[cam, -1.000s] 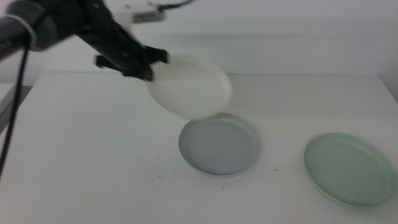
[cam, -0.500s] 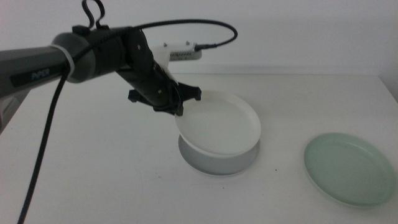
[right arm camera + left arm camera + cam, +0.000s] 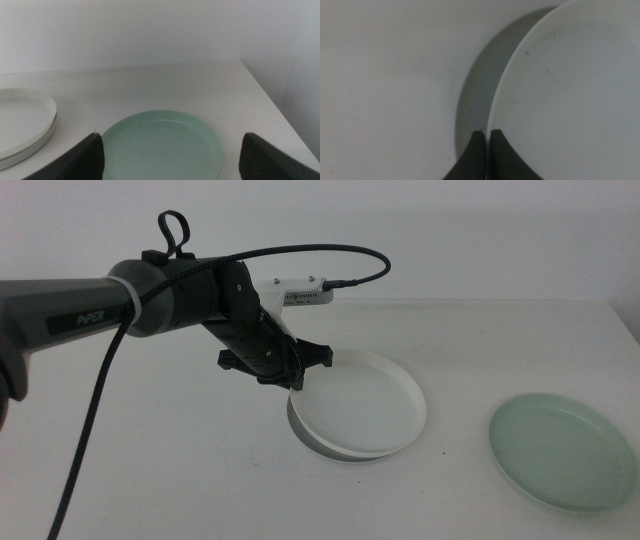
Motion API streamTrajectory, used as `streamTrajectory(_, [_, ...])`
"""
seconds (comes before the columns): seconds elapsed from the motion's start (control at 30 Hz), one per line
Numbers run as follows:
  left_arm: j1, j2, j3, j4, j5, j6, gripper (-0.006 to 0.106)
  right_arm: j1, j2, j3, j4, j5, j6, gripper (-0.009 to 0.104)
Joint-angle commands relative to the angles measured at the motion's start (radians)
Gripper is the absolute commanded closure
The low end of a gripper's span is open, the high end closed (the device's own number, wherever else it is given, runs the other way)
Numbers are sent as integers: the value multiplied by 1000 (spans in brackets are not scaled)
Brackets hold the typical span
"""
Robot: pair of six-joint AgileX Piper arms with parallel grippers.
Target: Stack the three bowls on top of each other.
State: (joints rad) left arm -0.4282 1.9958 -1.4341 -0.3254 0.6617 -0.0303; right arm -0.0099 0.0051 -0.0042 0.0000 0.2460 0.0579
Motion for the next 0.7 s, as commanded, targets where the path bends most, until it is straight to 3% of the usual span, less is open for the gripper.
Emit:
streamTrajectory(0.0, [-2,0,4,-6,-17,2,102,-6,-5,4,-9,-9,-2,2])
streamTrajectory(0.07, [-2,3,4,-6,-19,2,101,-6,-5,4,-9,-9,-2,2])
streamTrajectory(0.27, [0,3,4,10,-19,11,76,-6,-5,4,-9,-9,-2,2])
streamTrajectory(0.37, [0,3,4,20,-19,36,54,-6,-5,4,-9,-9,-2,2])
streamTrajectory(0.53, [0,-36,4,38,4,57,6,-6,-5,4,-9,-9,-2,2])
streamTrajectory(0.67, [3,-136,4,23,37,131,7,-6,-5,4,-9,-9,-2,2])
